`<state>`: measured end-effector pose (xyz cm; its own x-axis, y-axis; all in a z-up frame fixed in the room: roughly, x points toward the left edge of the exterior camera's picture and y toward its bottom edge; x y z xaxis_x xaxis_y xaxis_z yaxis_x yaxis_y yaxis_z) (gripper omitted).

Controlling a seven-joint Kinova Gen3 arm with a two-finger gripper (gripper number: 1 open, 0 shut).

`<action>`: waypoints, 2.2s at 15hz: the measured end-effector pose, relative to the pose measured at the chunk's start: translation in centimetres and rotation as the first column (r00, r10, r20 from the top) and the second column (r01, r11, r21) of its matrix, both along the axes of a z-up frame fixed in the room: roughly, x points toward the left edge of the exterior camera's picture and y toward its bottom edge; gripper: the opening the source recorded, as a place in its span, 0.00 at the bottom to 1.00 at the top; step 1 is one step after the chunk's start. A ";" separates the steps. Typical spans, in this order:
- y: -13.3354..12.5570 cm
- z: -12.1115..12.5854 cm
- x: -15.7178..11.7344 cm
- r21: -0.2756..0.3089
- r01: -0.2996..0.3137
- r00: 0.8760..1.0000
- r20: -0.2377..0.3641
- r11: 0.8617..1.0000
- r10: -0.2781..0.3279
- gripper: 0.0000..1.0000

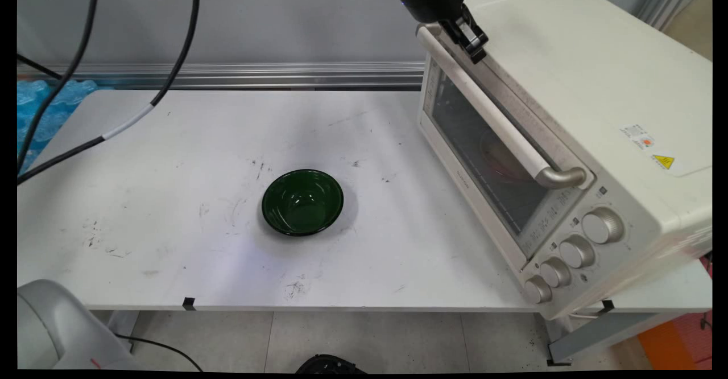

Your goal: Open the oven

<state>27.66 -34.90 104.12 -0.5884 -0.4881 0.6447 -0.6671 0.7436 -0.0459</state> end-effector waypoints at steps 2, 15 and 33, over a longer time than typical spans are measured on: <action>-0.4 -0.4 -0.2 0.008 -0.008 1.000 0.007 1.000 0.008 0.00; -2.4 -3.2 -1.2 0.054 -0.043 0.999 0.033 0.998 0.041 0.00; -0.1 -4.9 1.4 0.135 -0.028 0.992 0.123 0.990 0.012 0.00</action>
